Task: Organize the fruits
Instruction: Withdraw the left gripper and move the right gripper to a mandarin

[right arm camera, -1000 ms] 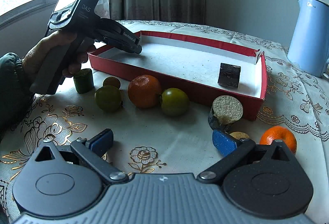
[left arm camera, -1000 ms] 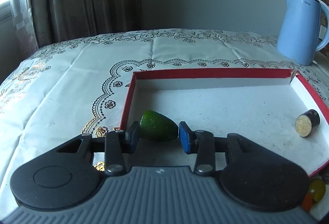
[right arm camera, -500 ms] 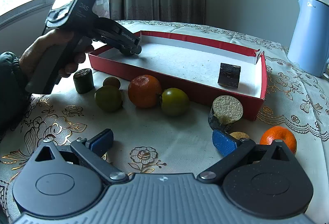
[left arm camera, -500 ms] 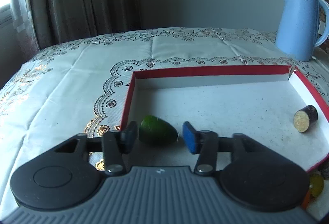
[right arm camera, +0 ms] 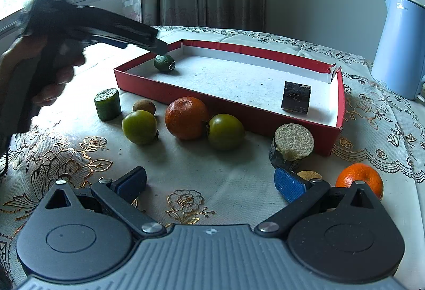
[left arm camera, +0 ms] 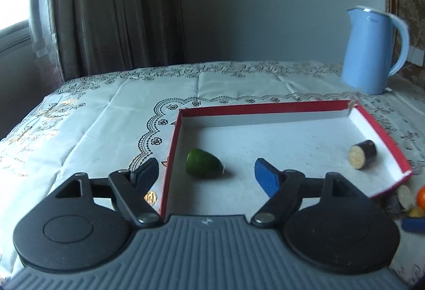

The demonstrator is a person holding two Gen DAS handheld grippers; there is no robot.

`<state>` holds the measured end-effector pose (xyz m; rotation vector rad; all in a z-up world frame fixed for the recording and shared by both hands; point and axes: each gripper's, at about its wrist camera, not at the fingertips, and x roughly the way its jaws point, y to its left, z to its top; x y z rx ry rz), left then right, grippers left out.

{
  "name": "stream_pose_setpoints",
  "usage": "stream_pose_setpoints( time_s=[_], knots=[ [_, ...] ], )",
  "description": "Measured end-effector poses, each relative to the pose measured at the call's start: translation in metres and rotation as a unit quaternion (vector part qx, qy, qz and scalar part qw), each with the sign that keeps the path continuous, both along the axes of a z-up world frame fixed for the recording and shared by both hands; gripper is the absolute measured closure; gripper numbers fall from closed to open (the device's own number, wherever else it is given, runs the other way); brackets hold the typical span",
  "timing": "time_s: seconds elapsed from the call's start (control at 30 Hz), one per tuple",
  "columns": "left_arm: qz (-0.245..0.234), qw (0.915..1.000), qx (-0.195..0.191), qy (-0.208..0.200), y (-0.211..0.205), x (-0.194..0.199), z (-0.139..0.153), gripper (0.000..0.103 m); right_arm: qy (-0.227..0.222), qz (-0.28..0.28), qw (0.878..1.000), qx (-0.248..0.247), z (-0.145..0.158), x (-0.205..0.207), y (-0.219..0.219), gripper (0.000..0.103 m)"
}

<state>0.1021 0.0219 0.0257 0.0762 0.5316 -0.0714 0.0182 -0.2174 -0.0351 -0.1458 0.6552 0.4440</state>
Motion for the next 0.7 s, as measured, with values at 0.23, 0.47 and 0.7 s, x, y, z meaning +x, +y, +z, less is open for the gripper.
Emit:
stream_pose_setpoints(
  time_s=[0.23,0.47,0.7],
  knots=[
    [0.016,0.9992,0.017,-0.033,0.016,-0.062,-0.010,0.012,0.000,0.000,1.000,0.000,0.000,0.000,0.000,0.000],
    [0.011,0.9998,-0.005,-0.015,0.028,-0.088,-0.022,0.009,0.000,0.000,1.000,-0.001,0.000,0.001,-0.001,0.000],
    [0.007,0.9999,0.007,-0.006,0.022,-0.091,-0.040,0.007,0.000,0.000,1.000,-0.001,0.000,0.001,0.000,0.000]
  ],
)
